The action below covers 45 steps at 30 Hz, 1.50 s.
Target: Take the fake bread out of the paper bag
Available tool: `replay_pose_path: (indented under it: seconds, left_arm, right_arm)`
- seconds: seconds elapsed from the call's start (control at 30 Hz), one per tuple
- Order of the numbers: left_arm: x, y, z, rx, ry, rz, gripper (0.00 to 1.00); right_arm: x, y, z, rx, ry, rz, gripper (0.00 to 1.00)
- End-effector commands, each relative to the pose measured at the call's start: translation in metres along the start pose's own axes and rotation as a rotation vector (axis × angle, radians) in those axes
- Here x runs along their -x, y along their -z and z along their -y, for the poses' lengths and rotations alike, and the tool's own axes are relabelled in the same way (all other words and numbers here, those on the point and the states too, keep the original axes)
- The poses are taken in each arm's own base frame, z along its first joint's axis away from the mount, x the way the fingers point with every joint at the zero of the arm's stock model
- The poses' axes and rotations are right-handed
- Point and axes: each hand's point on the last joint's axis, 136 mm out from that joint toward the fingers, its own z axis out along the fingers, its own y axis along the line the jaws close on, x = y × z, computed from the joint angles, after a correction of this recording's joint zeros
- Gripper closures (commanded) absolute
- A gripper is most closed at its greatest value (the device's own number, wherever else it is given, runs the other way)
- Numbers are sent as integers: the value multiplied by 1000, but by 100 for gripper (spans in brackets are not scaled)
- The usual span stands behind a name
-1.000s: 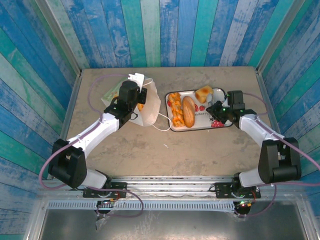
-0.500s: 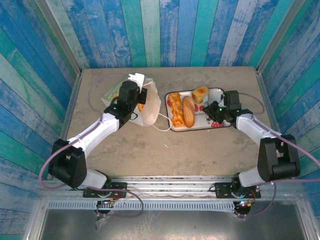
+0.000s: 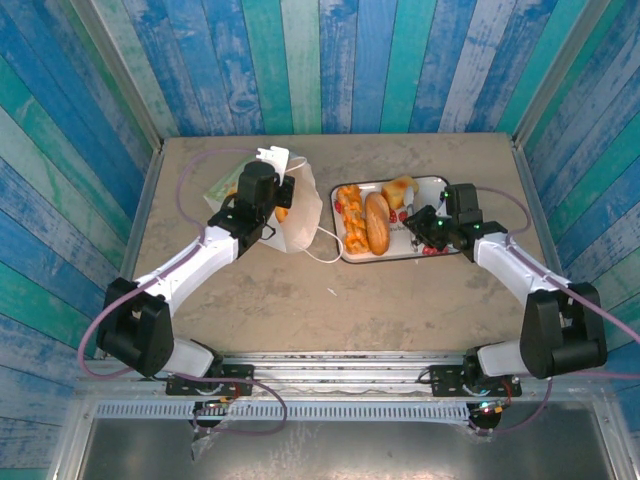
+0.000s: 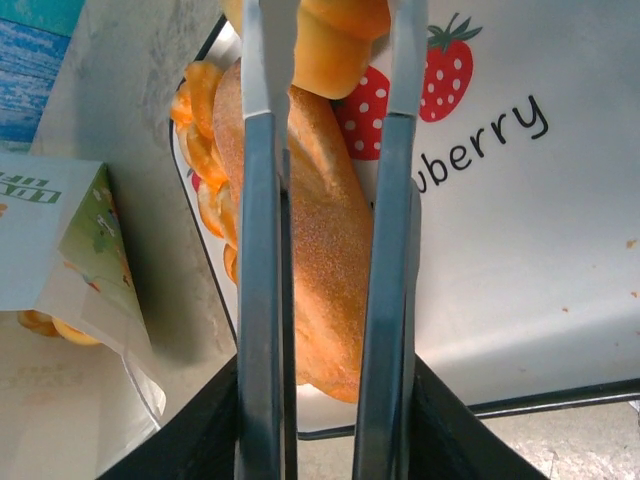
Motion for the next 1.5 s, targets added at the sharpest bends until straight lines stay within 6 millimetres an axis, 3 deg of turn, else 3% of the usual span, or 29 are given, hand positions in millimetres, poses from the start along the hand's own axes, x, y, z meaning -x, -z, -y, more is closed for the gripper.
replay_pose_path:
  seconds: [0.0,0.43,0.87,1.17,1.47]
  left_arm:
    - [29,15,-2,-10,25,91,100]
    - [29,17,-2,-13,32,93,100]
    - [34,19,-5,-3,37,104,100]
    - [33,20,-4,-9,35,99,100]
    - [32,21,-4,-10,35,101,100]
  right_arm:
    - [-3,8,-4,17,33,11,61]
    - [-11,15,1,-10,54,-5,64]
    - [-31,32,-2,-26,119,-32,67]
    - [-47,18,0,-52,148,-87,71]
    - [-45,3,11,-86,143,-100,72]
